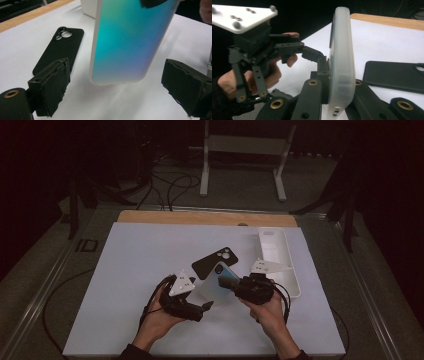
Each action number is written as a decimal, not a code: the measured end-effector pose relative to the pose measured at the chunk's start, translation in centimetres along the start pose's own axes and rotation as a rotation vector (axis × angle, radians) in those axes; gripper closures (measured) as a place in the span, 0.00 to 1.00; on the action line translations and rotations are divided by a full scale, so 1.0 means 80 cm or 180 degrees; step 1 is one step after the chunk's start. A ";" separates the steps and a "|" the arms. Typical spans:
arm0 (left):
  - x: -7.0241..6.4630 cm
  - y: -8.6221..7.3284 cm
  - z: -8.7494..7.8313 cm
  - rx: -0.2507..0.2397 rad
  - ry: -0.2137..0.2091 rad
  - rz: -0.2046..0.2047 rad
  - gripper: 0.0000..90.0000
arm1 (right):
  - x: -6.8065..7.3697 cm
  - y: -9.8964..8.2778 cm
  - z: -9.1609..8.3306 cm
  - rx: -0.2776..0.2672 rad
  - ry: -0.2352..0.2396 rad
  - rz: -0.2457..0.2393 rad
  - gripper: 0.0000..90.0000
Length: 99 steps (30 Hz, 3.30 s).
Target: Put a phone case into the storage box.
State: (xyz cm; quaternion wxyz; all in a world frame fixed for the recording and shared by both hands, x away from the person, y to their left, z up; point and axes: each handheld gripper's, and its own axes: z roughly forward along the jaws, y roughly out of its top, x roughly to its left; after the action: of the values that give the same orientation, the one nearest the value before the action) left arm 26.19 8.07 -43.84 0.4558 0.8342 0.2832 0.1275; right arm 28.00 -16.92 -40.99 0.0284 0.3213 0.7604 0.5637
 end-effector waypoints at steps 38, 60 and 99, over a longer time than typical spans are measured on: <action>-0.005 -0.010 0.007 -0.0141 -0.0623 0.0045 0.39 | 0.025 0.014 0.004 0.0125 0.0486 -0.0533 0.96; -0.002 -0.017 0.006 -0.0121 -0.0902 0.0149 0.85 | 0.021 0.013 0.003 0.0209 0.0207 -0.0782 0.55; 0.005 -0.021 0.001 -0.0201 -0.0142 -0.0095 0.90 | 0.036 0.018 0.010 -0.0058 -0.0441 -0.0507 0.10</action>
State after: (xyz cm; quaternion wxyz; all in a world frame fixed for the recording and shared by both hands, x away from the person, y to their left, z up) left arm 25.96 8.98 -45.30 0.4899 0.8177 0.2811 0.1109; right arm 26.68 -14.52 -39.12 0.1286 0.2977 0.7746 0.5430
